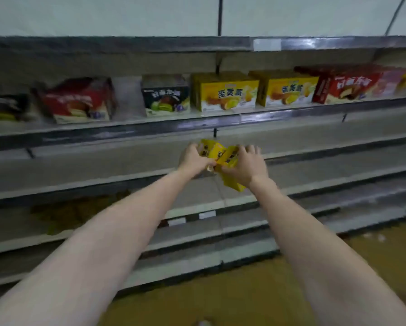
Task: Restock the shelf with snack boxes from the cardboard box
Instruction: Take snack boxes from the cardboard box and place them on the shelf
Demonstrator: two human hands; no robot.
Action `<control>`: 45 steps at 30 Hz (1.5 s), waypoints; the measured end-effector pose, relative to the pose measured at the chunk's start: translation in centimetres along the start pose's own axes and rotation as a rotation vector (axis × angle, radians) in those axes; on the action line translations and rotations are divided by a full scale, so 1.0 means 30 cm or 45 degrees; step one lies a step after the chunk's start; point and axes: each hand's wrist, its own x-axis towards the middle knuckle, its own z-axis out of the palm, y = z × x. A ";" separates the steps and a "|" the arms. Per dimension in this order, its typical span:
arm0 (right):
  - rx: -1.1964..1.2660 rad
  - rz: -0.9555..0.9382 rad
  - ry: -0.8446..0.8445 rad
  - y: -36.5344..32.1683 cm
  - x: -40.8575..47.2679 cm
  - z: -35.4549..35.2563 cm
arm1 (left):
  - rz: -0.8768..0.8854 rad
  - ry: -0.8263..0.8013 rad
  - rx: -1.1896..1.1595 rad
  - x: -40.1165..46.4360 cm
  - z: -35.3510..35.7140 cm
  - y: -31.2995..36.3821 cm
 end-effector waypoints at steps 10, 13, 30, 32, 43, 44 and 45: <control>0.251 -0.441 -0.048 -0.698 -0.119 0.029 | -0.250 0.516 -0.006 -0.296 -0.727 -0.203; 0.286 -0.549 0.024 -0.853 -0.166 0.027 | -0.196 0.643 -0.078 -0.349 -0.873 -0.262; 0.336 -0.696 0.182 -1.789 -0.198 0.116 | -0.105 0.703 -0.346 -0.383 -1.793 -0.608; 0.375 -0.694 0.166 -1.919 -0.211 0.145 | -0.092 0.749 -0.350 -0.388 -1.916 -0.674; 0.663 -0.797 0.064 -2.529 -0.277 0.298 | 0.030 1.069 -0.450 -0.485 -2.419 -0.959; 0.698 -0.804 0.040 -2.577 -0.269 0.311 | 0.050 1.092 -0.451 -0.479 -2.465 -0.979; 0.730 -0.814 0.024 -2.623 -0.261 0.322 | 0.060 1.118 -0.442 -0.470 -2.509 -0.999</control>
